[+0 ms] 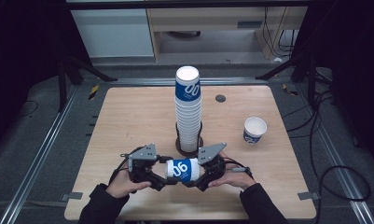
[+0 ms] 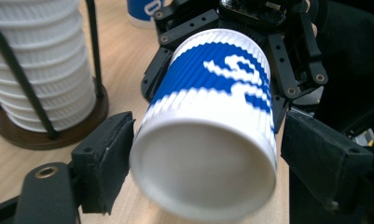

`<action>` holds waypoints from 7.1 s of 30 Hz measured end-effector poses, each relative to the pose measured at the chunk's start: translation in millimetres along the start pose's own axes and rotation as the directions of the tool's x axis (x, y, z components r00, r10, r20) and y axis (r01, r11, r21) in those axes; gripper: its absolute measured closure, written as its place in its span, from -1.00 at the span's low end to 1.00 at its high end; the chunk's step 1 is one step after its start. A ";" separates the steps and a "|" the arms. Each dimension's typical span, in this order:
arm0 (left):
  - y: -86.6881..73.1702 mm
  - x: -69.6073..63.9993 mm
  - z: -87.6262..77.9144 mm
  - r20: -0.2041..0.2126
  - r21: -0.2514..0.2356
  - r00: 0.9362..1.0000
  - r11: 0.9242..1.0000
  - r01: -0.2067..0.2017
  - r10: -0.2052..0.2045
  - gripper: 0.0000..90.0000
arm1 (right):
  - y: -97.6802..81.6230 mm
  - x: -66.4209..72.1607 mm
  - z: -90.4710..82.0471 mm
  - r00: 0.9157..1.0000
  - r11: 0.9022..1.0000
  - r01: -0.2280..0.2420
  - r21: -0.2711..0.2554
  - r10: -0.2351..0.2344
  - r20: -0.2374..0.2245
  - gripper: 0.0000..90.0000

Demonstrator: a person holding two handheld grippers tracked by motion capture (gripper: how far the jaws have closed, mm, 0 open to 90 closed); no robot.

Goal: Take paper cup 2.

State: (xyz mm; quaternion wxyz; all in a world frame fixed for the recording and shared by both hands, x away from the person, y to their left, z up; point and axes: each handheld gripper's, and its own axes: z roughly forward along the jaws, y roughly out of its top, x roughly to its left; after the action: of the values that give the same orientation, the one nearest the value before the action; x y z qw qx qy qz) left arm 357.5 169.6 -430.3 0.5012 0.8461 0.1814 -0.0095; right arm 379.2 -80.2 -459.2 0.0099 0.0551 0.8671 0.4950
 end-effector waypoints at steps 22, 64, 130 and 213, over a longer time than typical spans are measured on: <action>-1.6 5.1 -5.5 0.012 -0.026 1.000 1.000 -0.017 0.017 -0.43 | 5.5 -1.7 -7.6 0.999 0.998 -0.036 -0.044 0.036 0.009 -0.85; 4.4 0.6 -14.3 0.096 -0.252 0.995 0.968 -0.017 0.042 -0.43 | 9.8 -5.9 -34.2 0.988 0.955 -0.144 -0.261 0.123 -0.093 -0.87; -7.9 20.6 -14.3 -0.043 -0.069 0.998 0.997 -0.040 0.037 -0.41 | 6.9 -14.4 -44.0 0.988 0.972 -0.141 -0.190 0.150 0.034 -0.88; -14.5 28.2 -19.6 -0.194 -0.157 0.979 0.987 0.026 -0.057 -0.51 | 10.6 -13.4 -90.8 0.946 0.914 -0.172 -0.368 0.257 0.196 -0.55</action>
State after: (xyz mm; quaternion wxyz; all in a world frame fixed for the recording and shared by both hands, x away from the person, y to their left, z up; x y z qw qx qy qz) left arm 376.0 200.9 -438.3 0.5439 0.7978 0.2483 0.0783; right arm 386.9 -154.1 -404.3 0.0696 0.2076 0.7474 0.6272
